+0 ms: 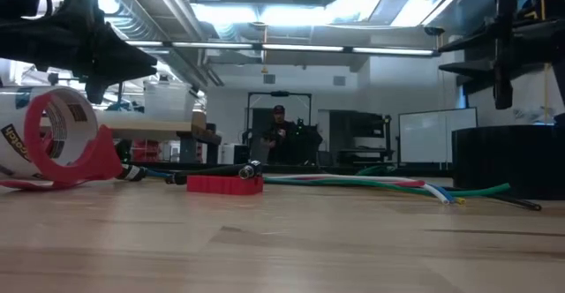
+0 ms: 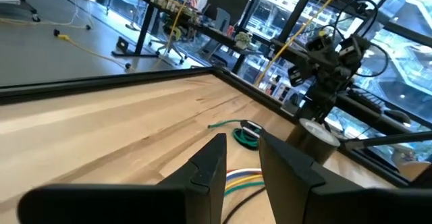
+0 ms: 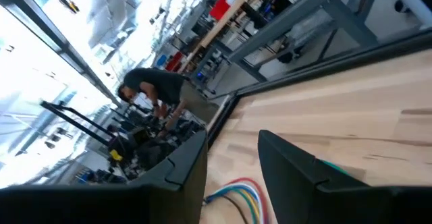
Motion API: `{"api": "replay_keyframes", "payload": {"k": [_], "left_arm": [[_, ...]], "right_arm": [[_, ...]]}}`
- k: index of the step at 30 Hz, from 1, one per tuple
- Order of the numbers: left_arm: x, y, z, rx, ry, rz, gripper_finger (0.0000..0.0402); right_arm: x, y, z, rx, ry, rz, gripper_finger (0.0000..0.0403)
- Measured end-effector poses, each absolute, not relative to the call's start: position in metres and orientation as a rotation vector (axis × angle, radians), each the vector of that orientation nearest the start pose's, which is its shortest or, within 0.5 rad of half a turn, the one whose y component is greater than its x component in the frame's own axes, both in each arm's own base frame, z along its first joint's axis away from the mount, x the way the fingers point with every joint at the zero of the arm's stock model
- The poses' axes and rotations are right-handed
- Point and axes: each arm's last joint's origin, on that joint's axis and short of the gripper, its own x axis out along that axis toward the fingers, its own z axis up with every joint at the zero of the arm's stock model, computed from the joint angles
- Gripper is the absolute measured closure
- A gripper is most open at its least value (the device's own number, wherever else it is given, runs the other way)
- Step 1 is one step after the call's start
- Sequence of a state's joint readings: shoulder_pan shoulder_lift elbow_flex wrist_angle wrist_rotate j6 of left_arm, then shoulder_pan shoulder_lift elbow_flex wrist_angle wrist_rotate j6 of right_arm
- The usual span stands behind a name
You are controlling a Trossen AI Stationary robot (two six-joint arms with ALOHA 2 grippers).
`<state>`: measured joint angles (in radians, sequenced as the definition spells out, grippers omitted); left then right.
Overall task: Coil cords
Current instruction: Uncoil the green wire from the black spool
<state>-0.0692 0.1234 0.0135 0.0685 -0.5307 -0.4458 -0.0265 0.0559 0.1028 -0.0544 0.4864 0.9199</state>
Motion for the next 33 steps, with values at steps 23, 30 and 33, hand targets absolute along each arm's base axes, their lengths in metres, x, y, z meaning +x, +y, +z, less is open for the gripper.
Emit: {"api": "replay_keyframes", "payload": {"k": [23,30,33], "left_arm": [[0.101,0.008,0.164,-0.494,-0.077,0.468,0.0320],[0.101,0.008,0.164,-0.487,-0.075,0.468,0.0320],[0.101,0.008,0.164,-0.490,-0.076,0.468,0.0320]], "right_arm": [[0.171,-0.018,0.247,0.695,0.421,-0.771,0.0167],[0.209,-0.030,0.212,0.633,0.625,-0.898,0.0166],[0.217,-0.044,0.200,0.704,0.685,-0.901,0.0175]]}}
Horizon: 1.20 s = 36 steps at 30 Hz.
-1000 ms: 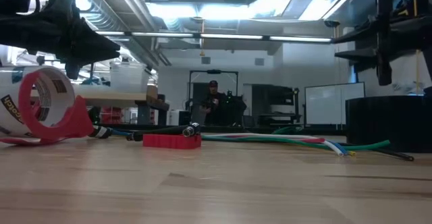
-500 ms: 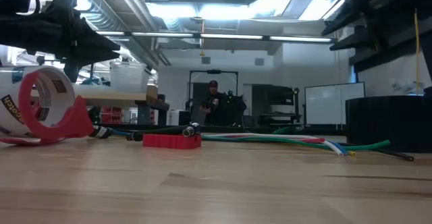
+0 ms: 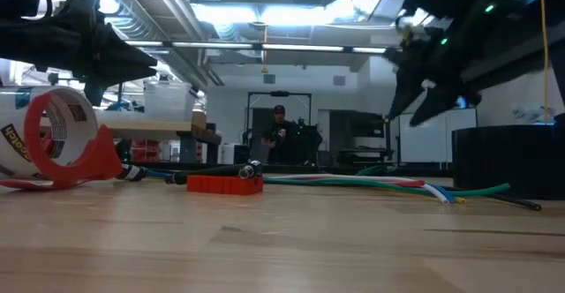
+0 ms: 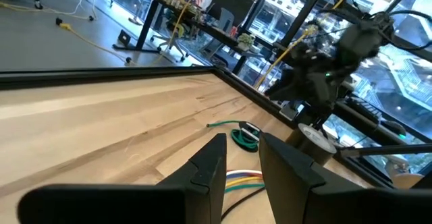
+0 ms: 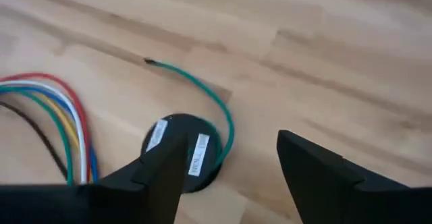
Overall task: Coil cords
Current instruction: Uncoil the green wire from the black spool
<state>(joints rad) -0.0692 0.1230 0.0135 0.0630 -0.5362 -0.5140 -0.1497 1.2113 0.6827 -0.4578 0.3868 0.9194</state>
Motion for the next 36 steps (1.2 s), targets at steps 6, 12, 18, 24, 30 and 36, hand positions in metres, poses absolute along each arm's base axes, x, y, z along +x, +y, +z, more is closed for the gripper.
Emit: {"api": "replay_keyframes", "payload": {"k": [6,12,18,24,30,36], "left_arm": [[0.101,0.008,0.164,-0.480,-0.073,0.468,0.0320],[0.101,0.008,0.165,-0.470,-0.071,0.468,0.0320],[0.101,0.008,0.164,-0.470,-0.071,0.468,0.0320],[0.101,0.008,0.164,-0.470,-0.070,0.468,0.0320],[0.101,0.008,0.164,-0.471,-0.070,0.468,0.0320],[0.101,0.008,0.164,-0.474,-0.071,0.468,0.0320]], "right_arm": [[0.220,-0.071,0.181,0.920,0.829,-0.811,0.0207],[0.221,-0.089,0.176,1.039,0.839,-0.724,0.0234],[0.225,-0.096,0.171,1.124,0.846,-0.627,0.0241],[0.228,-0.097,0.158,1.111,0.902,-0.635,0.0241],[0.236,-0.099,0.148,1.136,0.911,-0.587,0.0241],[0.244,-0.100,0.144,1.167,0.890,-0.502,0.0241]]}}
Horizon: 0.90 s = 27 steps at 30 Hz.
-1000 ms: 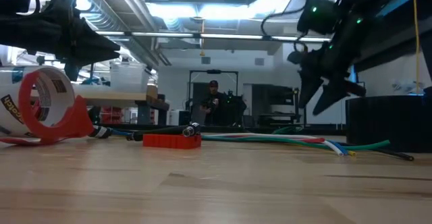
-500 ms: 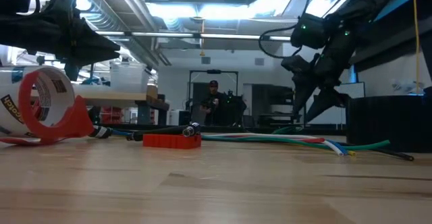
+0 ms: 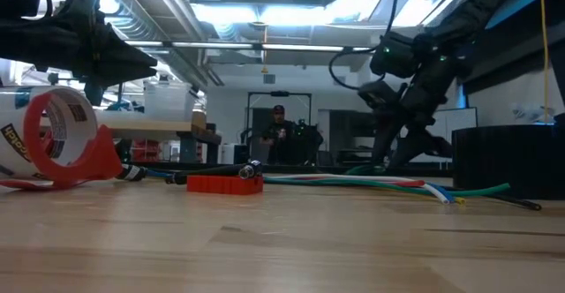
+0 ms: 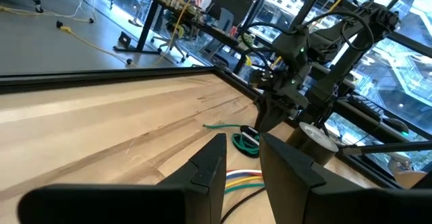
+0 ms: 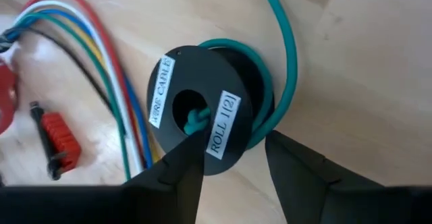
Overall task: Coil cords
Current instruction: Uncoil the green wire from the black spool
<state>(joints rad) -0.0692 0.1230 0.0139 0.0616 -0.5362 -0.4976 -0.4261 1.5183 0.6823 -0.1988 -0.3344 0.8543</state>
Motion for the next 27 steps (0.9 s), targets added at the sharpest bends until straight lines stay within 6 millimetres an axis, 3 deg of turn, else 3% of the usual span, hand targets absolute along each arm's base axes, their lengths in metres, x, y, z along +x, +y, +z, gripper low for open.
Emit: {"api": "replay_keyframes", "payload": {"k": [15,20,27], "left_arm": [[0.1014,0.0078,0.1645,-0.474,-0.071,0.468,0.0320],[0.1014,0.0078,0.1645,-0.474,-0.071,0.468,0.0320],[0.1014,0.0078,0.1645,-0.474,-0.071,0.468,0.0320]], "right_arm": [[0.2450,-0.1006,0.1444,1.166,0.877,-0.492,0.0242],[0.2458,-0.0978,0.1455,1.220,0.900,-0.388,0.0242],[0.2467,-0.0995,0.1458,1.193,0.876,-0.426,0.0242]]}}
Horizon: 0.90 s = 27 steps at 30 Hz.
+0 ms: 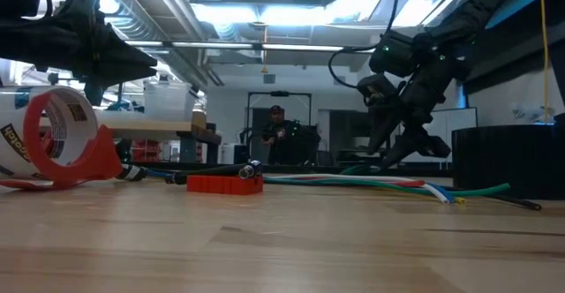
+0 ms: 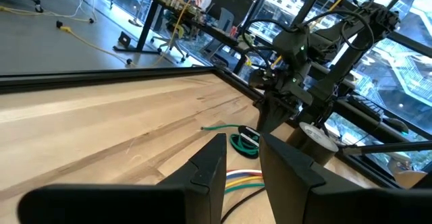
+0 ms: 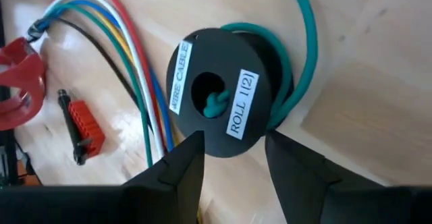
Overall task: Coil cords
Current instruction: Uncoil the green wire from the black spool
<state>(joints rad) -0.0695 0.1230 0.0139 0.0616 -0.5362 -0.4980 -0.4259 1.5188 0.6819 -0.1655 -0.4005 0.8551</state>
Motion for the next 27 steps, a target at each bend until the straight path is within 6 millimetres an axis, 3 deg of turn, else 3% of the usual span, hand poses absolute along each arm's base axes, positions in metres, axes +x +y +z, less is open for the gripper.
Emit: {"api": "replay_keyframes", "payload": {"k": [19,27], "left_arm": [[0.101,0.008,0.164,-0.494,-0.076,0.468,0.0320],[0.101,0.008,0.164,-0.513,-0.081,0.467,0.0320]], "right_arm": [[0.251,-0.102,0.149,1.163,0.808,-0.431,0.0242],[0.256,-0.105,0.136,1.168,0.821,-0.439,0.0242]]}}
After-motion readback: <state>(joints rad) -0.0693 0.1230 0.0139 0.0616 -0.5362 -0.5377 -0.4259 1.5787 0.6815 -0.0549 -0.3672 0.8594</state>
